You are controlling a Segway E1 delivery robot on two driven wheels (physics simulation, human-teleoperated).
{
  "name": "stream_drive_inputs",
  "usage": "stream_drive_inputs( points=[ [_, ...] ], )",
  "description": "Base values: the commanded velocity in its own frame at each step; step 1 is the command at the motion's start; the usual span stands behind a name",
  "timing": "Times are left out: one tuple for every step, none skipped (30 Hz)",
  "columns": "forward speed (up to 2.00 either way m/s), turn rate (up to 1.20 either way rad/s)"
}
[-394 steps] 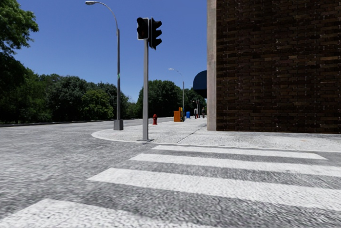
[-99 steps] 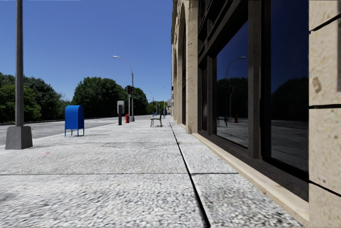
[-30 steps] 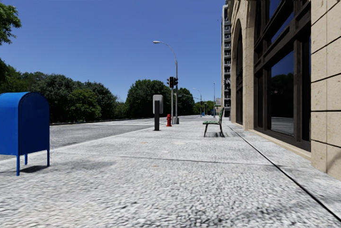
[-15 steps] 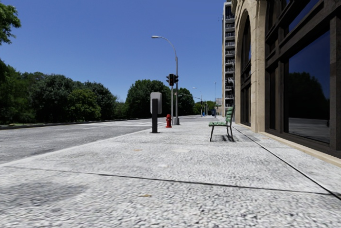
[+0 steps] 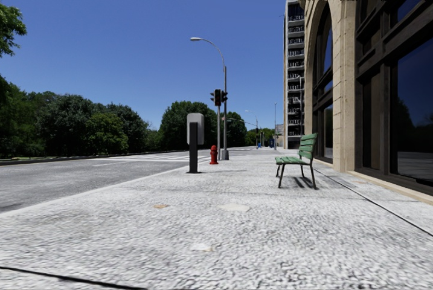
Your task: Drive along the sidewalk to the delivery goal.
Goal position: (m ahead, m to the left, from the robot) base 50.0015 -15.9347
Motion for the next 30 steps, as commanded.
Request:
stream_drive_inputs(
  points=[
    [2.0,0.0],
    [2.0,0.0],
    [2.0,0.0],
    [2.0,0.0],
    [2.0,0.0],
    [2.0,0.0],
    [2.0,0.0],
    [2.0,0.0],
    [2.0,0.0],
    [2.0,0.0],
    [2.0,0.0],
    [2.0,0.0],
    [2.0,0.0],
    [2.0,0.0],
    [2.0,0.0],
    [2.0,0.0],
    [2.0,0.0],
    [2.0,0.0],
    [2.0,-0.06],
    [2.0,-0.1],
    [2.0,-0.37],
    [2.0,-0.37],
    [2.0,-0.37],
    [2.0,-0.37],
    [2.0,-0.37],
    [2.0,-0.37],
    [2.0,-0.37],
    [2.0,-0.37],
    [2.0,-0.37],
    [2.0,-0.37]
  ],
)
